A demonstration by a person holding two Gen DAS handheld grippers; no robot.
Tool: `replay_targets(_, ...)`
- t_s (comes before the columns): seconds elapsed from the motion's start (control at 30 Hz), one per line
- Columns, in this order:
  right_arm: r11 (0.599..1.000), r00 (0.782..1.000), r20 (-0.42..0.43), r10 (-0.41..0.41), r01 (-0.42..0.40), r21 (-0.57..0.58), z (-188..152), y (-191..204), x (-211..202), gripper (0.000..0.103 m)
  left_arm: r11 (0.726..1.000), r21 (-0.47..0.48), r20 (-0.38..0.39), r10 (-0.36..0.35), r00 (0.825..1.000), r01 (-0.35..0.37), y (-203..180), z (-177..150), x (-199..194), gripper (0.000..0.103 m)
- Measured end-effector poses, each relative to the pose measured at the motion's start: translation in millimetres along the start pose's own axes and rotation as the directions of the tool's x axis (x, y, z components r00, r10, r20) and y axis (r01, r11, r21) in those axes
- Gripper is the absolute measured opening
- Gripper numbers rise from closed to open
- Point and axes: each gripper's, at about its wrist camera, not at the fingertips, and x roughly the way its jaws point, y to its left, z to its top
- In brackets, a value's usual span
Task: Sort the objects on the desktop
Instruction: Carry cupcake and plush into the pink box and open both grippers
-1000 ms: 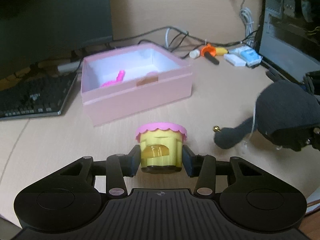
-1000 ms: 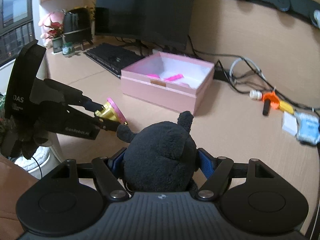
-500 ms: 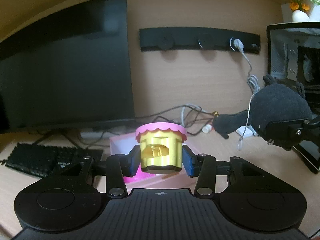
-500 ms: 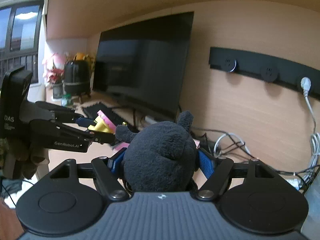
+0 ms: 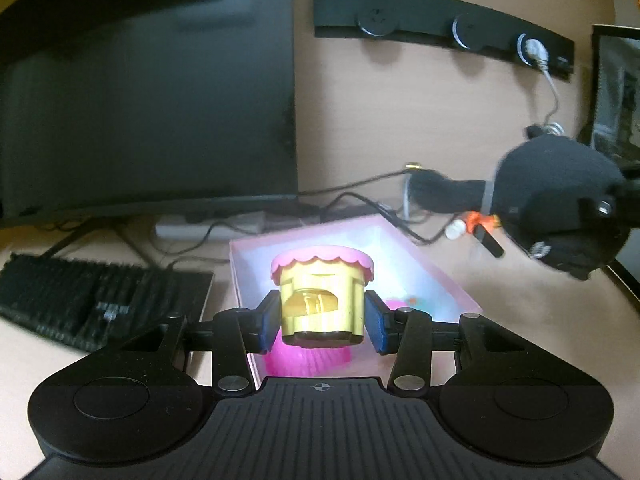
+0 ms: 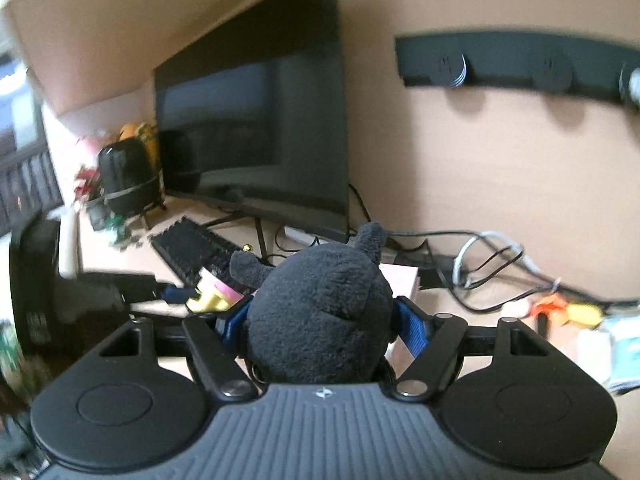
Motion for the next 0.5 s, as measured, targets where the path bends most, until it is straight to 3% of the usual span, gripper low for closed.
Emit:
replay_targets(0.07,0.998,1.0,0.006,0.015,-0.016,0.055,17,-5,28,0.074,1.0,0.004,0.031,0.01,0.999,-0.011,7,13,20,0.052)
replay_targets(0.13,0.995,1.0,0.009,0.008,-0.009,0.1,31,-12,59,0.078,0.999,0.016,0.019,0.028,0.999,-0.028,14,22,40,0.087)
replay_targets(0.17,0.992,1.0,-0.006,0.002,-0.001,0.124,36,-15,74,0.079,0.999,0.01,0.004,0.036,0.999,-0.036,19,24,48,0.091)
replay_targets(0.3,0.991,0.999,-0.01,-0.039,0.04,0.124,27,-16,91,0.08,0.996,-0.082,-0.024,0.04,0.999,-0.042,38,10,41,0.096)
replay_targets(0.5,0.973,0.975,-0.025,-0.219,0.216,-0.083,-26,-4,76,0.081,0.995,-0.078,-0.086,0.051,0.995,-0.058,28,-24,25,0.1)
